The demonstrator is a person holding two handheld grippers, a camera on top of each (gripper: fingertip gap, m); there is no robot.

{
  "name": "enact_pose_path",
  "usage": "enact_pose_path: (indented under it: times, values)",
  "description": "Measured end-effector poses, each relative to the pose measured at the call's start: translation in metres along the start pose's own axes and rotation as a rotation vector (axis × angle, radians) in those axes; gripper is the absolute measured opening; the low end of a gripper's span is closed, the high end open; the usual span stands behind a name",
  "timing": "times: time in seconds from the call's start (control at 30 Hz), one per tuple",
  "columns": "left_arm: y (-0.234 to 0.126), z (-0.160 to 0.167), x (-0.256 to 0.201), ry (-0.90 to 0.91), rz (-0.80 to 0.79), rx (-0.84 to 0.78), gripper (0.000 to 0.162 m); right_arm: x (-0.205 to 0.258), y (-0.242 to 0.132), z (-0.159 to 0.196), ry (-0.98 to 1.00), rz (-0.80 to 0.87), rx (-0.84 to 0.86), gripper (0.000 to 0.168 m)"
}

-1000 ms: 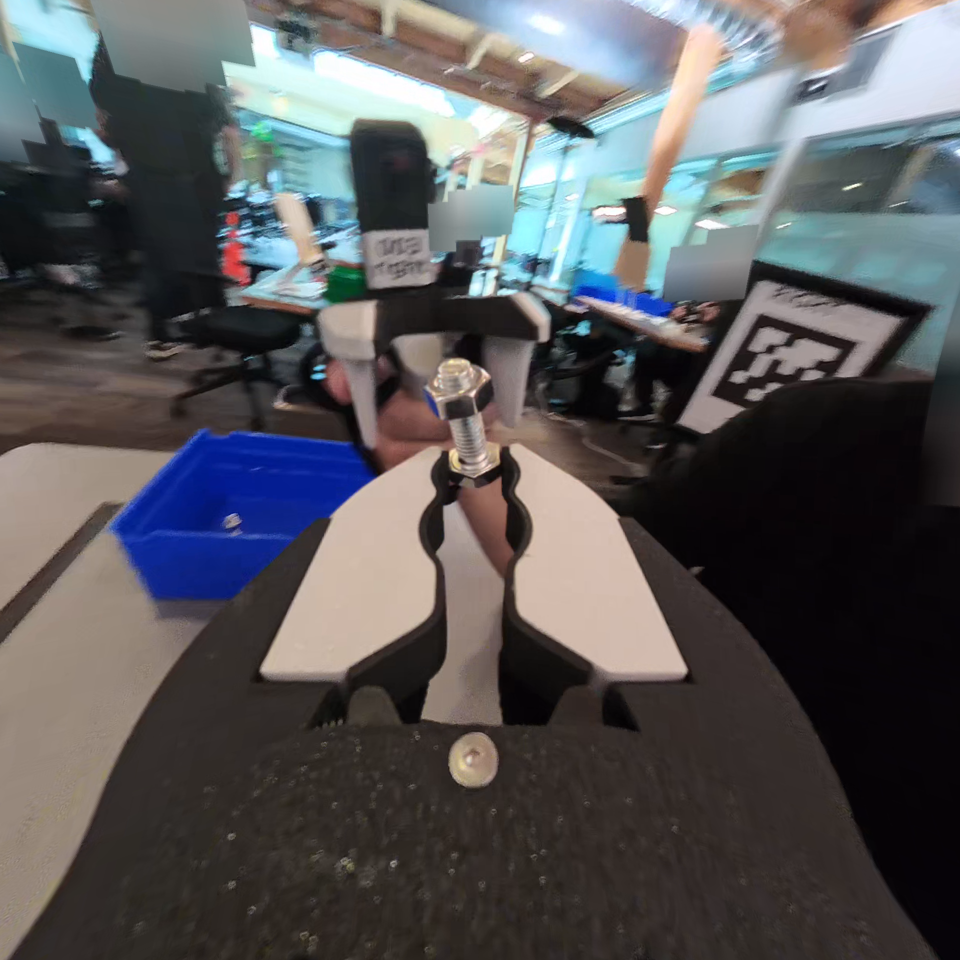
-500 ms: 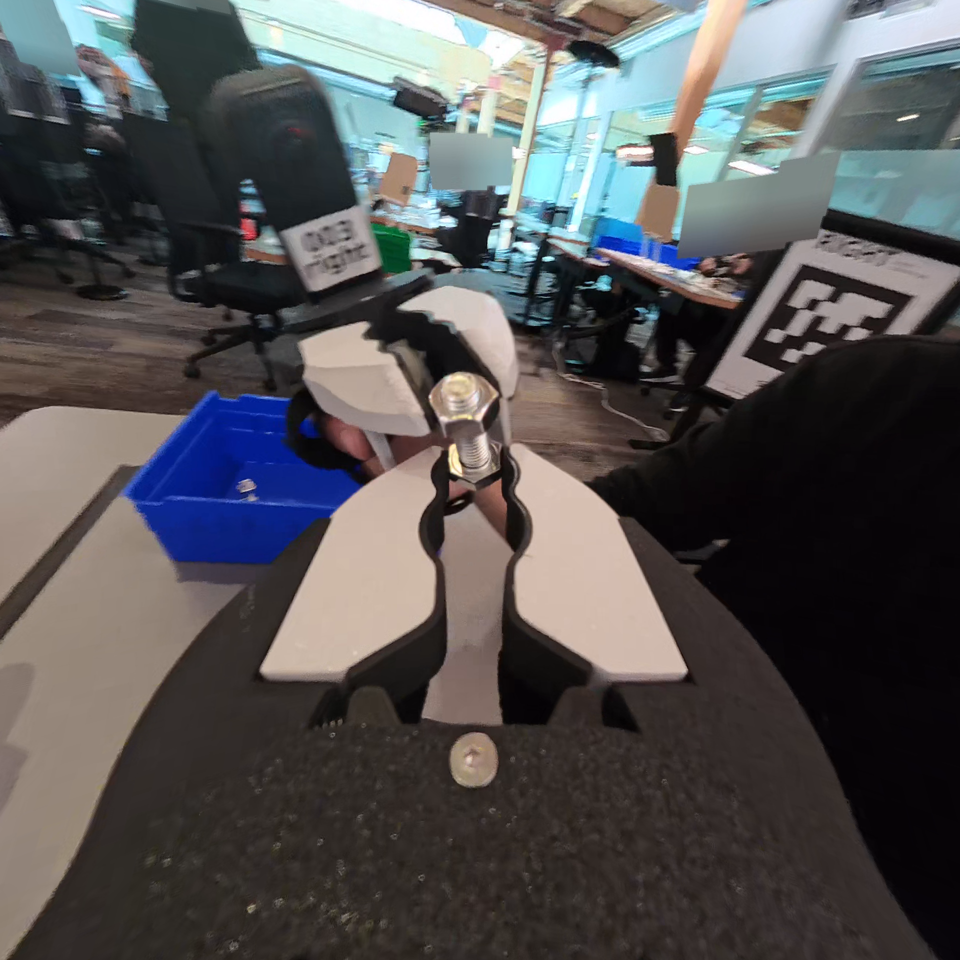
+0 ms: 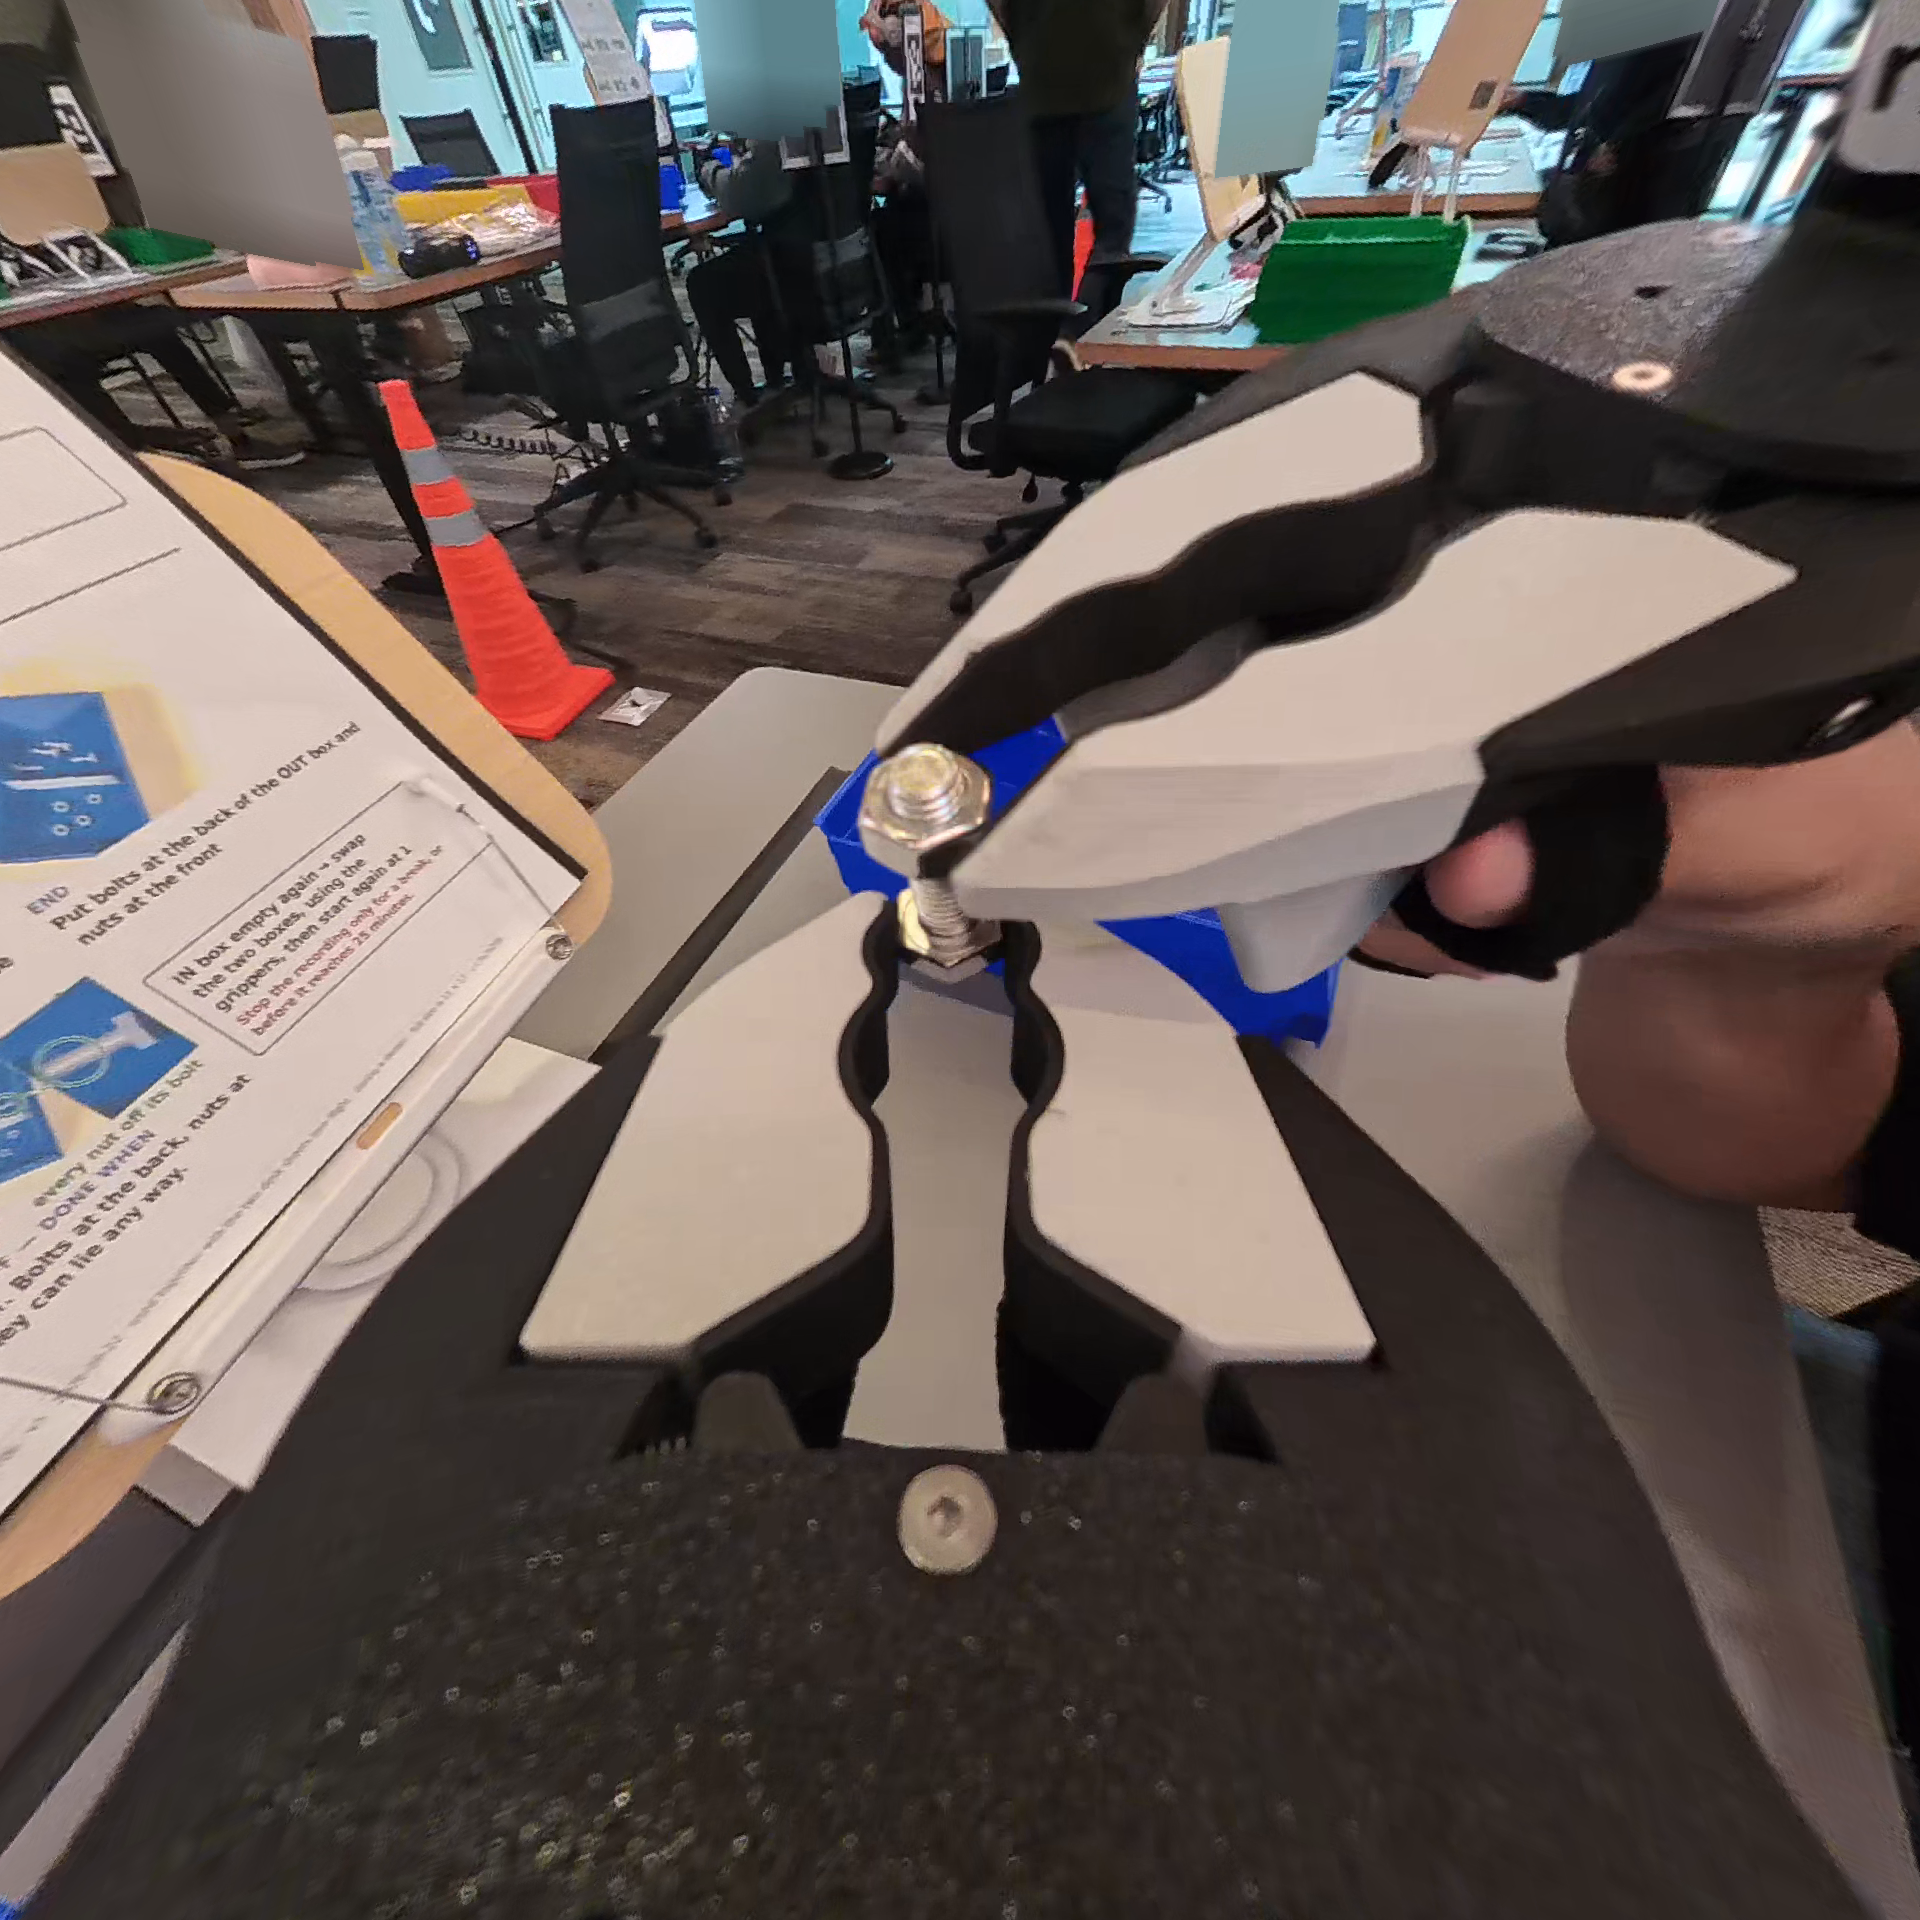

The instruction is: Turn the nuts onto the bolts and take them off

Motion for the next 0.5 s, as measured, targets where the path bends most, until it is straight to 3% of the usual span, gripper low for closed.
enact_pose_path:
  times: [0.13, 0.27, 0.37, 0.5]
  values:
    - [-0.006, -0.004, -0.008, -0.031, 0.100, -0.031, 0.018, -0.001, -0.013, -0.012, 0.052, -0.212, -0.110, 0.042]
    - [-0.016, -0.011, -0.028, -0.103, 0.346, -0.102, 0.018, -0.004, -0.033, -0.022, 0.168, -0.572, -0.262, 0.044]
    - [-0.024, -0.017, -0.044, -0.154, 0.546, -0.147, 0.018, 0.000, -0.039, -0.015, 0.291, -0.849, -0.236, 0.043]
    - [-0.025, -0.014, -0.053, -0.152, 0.629, -0.133, 0.018, 0.013, -0.034, -0.006, 0.347, -1.044, -0.184, 0.043]
Point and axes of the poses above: each gripper's, where its closed fingertips meet, y out along the fingers, z out of its underside, x = y × z across the jaws, the point moved 4 cm from there along -y, back along the fingers, and after that the axes turned 2 degrees about -y, right-handed, at the moved point
